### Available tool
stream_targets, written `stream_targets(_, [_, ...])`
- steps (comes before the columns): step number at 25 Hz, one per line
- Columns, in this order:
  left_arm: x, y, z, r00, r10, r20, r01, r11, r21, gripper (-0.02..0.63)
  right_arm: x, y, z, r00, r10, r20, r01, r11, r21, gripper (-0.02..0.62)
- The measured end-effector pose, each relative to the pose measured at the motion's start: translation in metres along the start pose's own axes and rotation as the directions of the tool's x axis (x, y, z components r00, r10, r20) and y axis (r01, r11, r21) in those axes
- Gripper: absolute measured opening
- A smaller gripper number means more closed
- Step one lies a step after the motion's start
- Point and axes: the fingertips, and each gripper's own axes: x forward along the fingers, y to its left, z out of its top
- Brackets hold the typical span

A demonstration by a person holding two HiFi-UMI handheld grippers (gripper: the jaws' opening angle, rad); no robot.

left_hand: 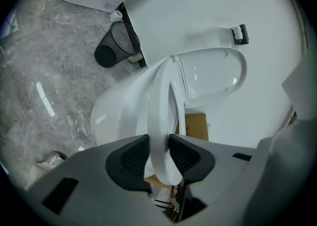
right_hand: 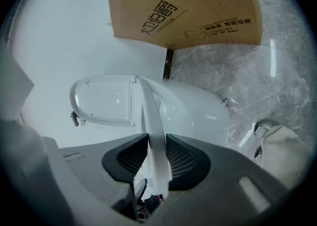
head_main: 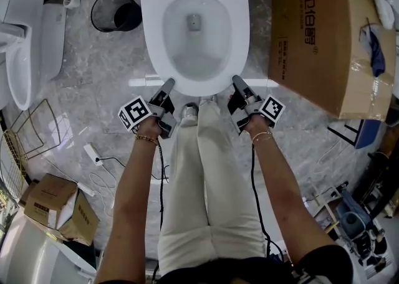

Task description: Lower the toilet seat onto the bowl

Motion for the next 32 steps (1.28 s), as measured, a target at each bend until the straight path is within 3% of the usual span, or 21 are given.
stream_targets(18, [-0.007,0.032,0.001,0.997,0.071,0.016,-0.07,0.997,-0.041,0.126,0.004,-0.032,0.005,0.99,-0.141,0.027,0.141,0.99,0.01,0.112])
stream_targets(27, [-0.024,0.038,0.009,0.994,0.066,0.085,-0.058,0.994,-0.092,0.126,-0.009,-0.05,0.015,0.941,-0.315,0.12,0.318,0.948,-0.007,0.109])
stream_targets(29, [-0.027,0.034,0.007,0.995,0.054,0.08,-0.047,0.996,-0.079,0.123,-0.016,-0.051,0.019,0.928,-0.341,0.153,0.348,0.937,-0.025,0.079])
stream_targets(30, [-0.028,0.03,0.006,0.996,0.048,0.08,-0.043,0.997,-0.064,0.115,-0.017,-0.049,0.019,0.929,-0.334,0.16,0.345,0.938,-0.04,0.028])
stream_targets(32, [-0.033,0.022,0.005,0.996,0.037,0.082,-0.036,0.999,-0.017,0.051,-0.017,-0.04,0.017,0.942,-0.299,0.155,0.314,0.946,-0.084,0.006])
